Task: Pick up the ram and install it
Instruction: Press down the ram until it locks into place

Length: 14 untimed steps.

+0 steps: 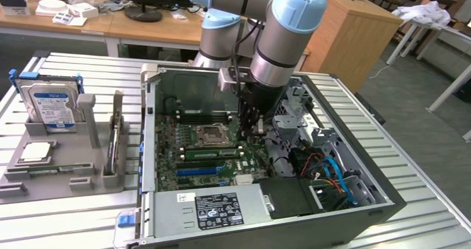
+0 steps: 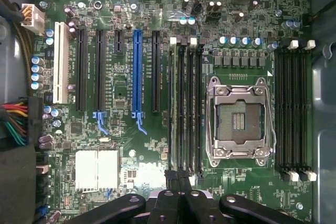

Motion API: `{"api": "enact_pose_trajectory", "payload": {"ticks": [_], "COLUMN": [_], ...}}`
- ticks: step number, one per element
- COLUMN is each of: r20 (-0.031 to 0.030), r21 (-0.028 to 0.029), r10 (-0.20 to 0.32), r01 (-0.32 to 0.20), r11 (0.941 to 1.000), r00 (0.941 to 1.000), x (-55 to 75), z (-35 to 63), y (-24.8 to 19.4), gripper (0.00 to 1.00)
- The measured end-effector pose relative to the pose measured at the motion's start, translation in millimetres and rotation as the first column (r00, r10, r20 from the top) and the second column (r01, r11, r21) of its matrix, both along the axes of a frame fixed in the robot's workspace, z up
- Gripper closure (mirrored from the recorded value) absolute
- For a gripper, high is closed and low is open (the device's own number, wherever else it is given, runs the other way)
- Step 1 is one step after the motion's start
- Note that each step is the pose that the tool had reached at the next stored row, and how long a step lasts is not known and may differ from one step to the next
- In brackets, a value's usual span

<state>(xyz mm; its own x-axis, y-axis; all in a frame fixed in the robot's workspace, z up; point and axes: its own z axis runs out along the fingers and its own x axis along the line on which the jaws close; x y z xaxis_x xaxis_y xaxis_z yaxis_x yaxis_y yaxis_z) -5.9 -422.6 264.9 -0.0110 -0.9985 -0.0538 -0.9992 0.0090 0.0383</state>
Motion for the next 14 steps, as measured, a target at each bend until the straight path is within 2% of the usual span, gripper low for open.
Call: {"api": "enact_pose_trajectory", "payload": {"ticks": [14], "r20": [0.0000], "r21": [0.0000], "r10": [0.000], "r01": [0.000], "r11": [1.0000], "r00": [1.0000], "x": [0.0], "z": [-8.0], "y": [0.0], "gripper": [0.89]}}
